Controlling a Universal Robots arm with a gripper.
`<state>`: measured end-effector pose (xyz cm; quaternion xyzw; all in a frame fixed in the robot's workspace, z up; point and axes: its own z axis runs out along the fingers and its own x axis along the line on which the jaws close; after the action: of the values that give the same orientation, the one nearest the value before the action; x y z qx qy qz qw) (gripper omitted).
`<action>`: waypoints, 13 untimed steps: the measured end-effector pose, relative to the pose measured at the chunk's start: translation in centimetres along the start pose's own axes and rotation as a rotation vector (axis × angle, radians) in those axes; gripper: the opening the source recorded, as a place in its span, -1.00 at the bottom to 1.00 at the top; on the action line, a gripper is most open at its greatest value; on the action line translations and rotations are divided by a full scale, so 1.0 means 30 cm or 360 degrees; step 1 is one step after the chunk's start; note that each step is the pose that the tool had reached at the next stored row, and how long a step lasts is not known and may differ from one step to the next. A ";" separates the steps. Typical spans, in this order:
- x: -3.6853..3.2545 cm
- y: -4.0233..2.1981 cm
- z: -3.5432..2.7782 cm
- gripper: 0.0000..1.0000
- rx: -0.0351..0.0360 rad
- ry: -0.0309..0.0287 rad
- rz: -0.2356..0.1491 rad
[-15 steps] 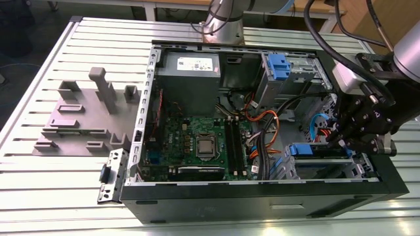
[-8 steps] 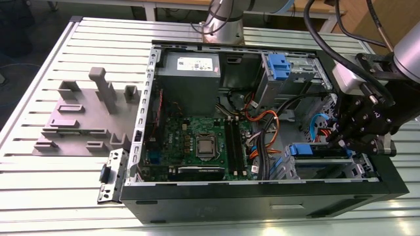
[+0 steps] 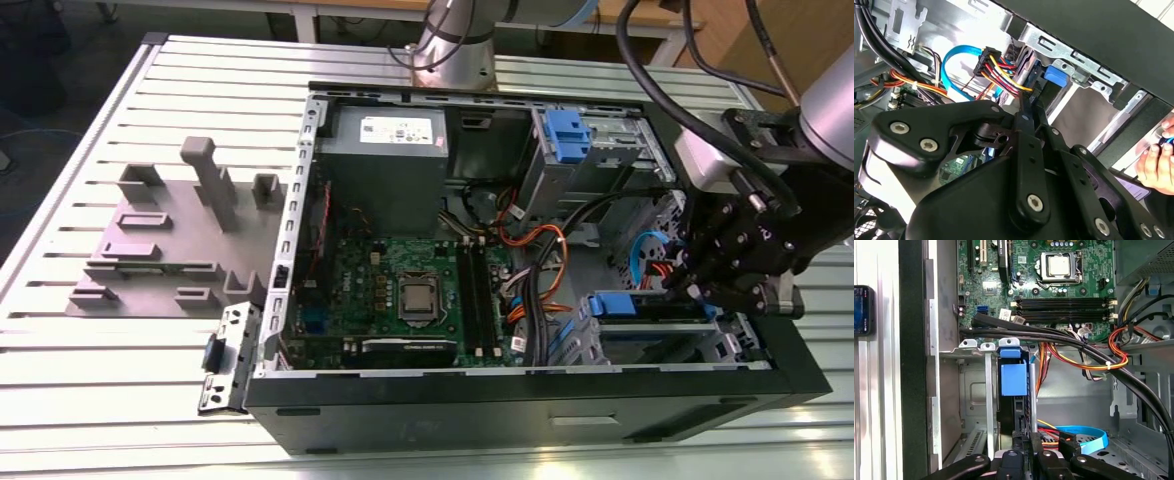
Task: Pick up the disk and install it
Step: 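Insert the first disk wire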
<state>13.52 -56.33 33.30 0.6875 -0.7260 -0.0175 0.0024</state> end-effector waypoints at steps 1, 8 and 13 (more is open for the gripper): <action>0.000 0.000 0.000 -0.66 0.0000 -0.00001 0.0004; 0.000 0.000 0.000 -0.66 0.0001 -0.00016 0.0028; 0.001 0.000 0.007 -0.66 0.0001 -0.00044 0.0043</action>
<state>13.52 -56.36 33.09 0.6777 -0.7351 -0.0182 0.0015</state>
